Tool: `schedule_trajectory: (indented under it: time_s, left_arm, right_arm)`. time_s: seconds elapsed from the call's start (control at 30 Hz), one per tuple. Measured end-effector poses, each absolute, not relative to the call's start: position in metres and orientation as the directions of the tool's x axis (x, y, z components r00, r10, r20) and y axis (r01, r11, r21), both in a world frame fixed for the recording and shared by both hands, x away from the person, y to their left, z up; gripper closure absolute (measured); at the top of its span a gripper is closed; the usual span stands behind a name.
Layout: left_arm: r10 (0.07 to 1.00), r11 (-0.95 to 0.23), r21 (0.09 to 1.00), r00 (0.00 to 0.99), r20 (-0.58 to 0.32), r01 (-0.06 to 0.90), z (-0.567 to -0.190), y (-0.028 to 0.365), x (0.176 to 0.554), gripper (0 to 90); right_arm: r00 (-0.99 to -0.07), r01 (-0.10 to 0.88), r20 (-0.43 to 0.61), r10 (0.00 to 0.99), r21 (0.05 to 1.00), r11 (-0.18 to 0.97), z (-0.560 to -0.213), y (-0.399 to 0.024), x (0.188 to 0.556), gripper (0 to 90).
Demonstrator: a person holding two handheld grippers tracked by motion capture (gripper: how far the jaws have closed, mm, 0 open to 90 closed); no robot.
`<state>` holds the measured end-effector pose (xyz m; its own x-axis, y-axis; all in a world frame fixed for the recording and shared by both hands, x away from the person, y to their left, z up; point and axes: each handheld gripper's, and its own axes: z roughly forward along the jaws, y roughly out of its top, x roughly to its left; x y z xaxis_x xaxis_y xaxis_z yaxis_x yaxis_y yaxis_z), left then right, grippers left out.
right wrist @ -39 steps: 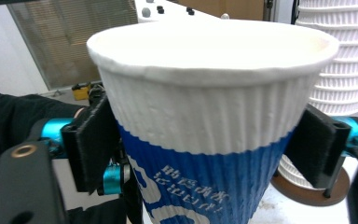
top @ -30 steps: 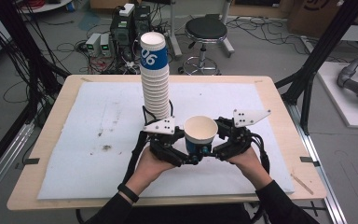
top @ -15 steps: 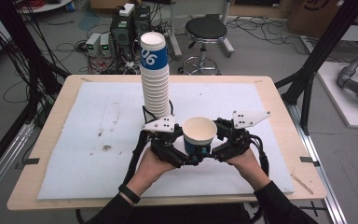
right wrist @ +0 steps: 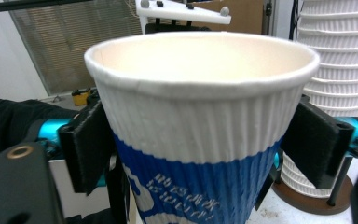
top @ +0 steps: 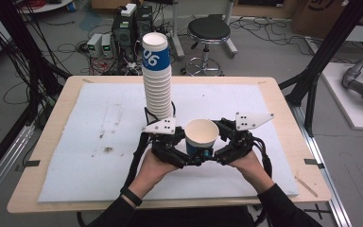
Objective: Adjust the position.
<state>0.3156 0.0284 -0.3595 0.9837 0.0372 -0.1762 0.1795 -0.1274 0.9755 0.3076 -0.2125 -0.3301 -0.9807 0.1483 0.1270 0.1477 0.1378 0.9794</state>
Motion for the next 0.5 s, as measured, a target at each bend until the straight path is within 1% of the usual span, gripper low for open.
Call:
schedule_trajectory:
  time_s: [0.1, 0.33, 0.5]
  left_arm:
    - [0.038, -0.138, 0.975, 0.984, -0.173, 0.176, -0.3602, 0.0273, 0.3153, 26.6]
    - [0.036, -0.151, 0.975, 0.986, -0.160, 0.164, -0.3605, 0.0262, 0.3150, 26.8]
    - [0.032, -0.151, 0.976, 0.988, -0.154, 0.157, -0.3603, 0.0262, 0.3148, 26.5]
  right_arm:
    - [-0.983, 0.144, 0.128, 0.133, 0.982, 0.122, -0.3280, -0.2138, 0.3079, 16.4]
    - [-0.982, 0.162, 0.146, 0.123, 0.979, 0.124, -0.3249, -0.2136, 0.3074, 16.6]
    - [-0.983, 0.157, 0.143, 0.116, 0.979, 0.127, -0.3248, -0.2144, 0.3080, 19.0]
